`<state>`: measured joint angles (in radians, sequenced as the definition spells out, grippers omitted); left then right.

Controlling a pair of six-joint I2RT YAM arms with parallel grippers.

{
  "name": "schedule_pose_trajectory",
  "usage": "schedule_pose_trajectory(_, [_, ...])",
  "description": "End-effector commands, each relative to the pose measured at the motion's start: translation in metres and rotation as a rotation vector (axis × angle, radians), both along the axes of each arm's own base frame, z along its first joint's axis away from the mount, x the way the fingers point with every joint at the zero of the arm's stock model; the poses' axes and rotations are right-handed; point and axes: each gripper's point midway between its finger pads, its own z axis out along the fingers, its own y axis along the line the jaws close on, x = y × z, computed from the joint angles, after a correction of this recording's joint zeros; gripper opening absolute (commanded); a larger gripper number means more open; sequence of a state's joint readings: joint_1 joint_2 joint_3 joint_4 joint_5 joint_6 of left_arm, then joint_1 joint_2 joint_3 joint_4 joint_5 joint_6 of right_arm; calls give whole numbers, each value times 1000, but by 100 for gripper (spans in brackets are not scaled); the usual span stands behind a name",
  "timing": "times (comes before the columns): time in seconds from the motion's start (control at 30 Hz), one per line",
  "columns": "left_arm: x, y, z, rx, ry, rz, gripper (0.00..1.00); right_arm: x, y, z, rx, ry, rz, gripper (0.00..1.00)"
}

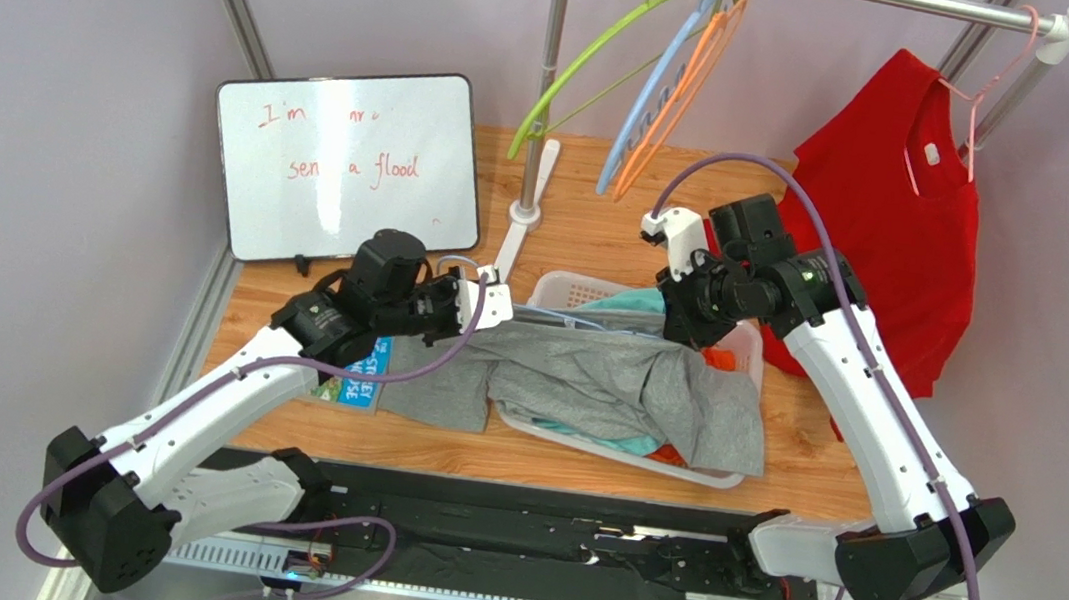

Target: Place the t-shirt on the hanger

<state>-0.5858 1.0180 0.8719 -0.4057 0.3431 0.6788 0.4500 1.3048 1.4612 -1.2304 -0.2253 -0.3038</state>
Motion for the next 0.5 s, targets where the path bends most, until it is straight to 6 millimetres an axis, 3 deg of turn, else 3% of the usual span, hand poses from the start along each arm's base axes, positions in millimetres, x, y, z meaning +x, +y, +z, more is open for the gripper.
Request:
schedule_pose_trajectory(0.0, [13, 22, -7, 126, -17, 109, 0, 0, -26, 24, -63, -87, -38, 0])
schedule_pose_trajectory(0.2, [0, -8, 16, 111, -18, 34, 0, -8, 7, 56, 65, -100, 80, 0])
schedule_pose_trajectory(0.23, [0, -14, 32, 92, -30, 29, 0, -13, 15, 61, 93, -94, 118, 0])
schedule_pose_trajectory(0.3, [-6, -29, 41, 78, -9, 7, 0, -18, 27, 73, 120, -114, 178, 0])
schedule_pose_trajectory(0.4, [-12, -44, 74, 31, -32, -12, 0, -27, 36, 84, 140, -119, 239, 1])
schedule_pose_trajectory(0.47, [-17, -49, 84, 12, -44, -27, 0, -33, 37, 96, 155, -126, 274, 13])
